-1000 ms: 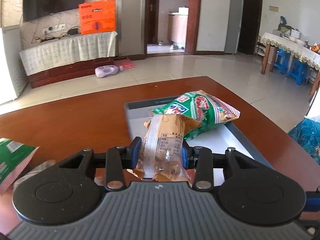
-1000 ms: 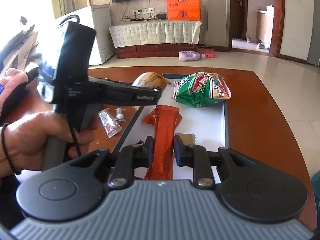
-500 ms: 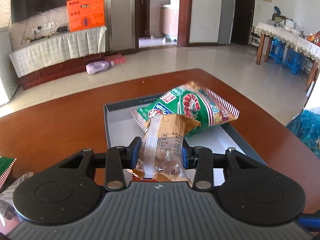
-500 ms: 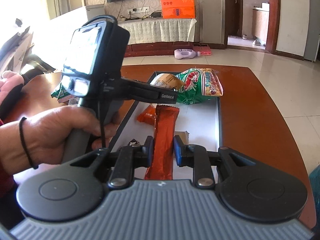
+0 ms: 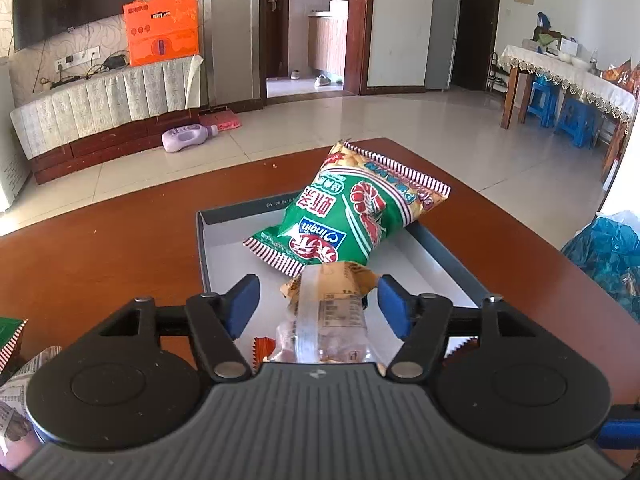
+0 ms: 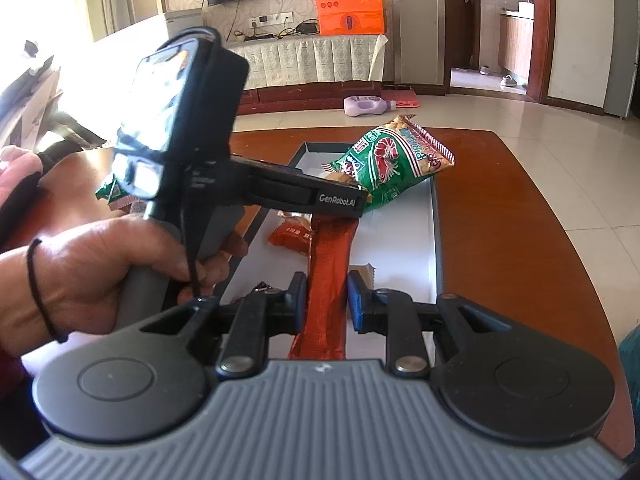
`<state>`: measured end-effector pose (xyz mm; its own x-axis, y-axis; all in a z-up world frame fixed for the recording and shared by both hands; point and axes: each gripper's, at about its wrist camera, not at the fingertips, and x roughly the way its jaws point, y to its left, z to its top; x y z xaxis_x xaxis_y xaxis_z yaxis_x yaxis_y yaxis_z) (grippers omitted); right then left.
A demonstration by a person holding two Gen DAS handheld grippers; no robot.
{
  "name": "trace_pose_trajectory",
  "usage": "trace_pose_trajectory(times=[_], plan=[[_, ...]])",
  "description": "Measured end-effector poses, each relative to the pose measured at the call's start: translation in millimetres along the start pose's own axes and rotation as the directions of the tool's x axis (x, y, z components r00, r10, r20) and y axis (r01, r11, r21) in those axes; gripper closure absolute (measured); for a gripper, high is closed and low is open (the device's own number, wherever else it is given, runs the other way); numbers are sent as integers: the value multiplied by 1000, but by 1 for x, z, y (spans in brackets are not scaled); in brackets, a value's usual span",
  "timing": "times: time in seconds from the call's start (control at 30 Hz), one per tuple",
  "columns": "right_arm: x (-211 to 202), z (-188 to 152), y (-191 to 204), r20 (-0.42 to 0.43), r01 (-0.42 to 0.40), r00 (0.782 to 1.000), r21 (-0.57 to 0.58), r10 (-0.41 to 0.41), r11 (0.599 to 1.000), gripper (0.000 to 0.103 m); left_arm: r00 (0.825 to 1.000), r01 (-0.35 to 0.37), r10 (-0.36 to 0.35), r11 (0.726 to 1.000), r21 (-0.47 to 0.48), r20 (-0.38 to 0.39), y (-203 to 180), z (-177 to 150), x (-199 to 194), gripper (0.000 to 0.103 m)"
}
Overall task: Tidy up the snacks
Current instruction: 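Open left gripper to drop the bread roll in the box while right gripper releases the red stick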
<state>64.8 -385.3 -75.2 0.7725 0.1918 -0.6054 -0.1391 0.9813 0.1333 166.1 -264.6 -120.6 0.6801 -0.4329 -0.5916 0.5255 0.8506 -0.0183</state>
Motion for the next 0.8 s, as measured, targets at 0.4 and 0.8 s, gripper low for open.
trace_pose_trajectory(times=[0.4, 0.8], plan=[[13, 2, 2, -22, 16, 1000, 31, -15, 999, 78, 999, -2, 2, 1000, -4, 45, -1, -1, -24, 32], [24, 5, 5, -42, 52, 998, 60, -50, 997, 78, 996, -33, 34, 999, -6, 77, 37, -13, -69, 32]])
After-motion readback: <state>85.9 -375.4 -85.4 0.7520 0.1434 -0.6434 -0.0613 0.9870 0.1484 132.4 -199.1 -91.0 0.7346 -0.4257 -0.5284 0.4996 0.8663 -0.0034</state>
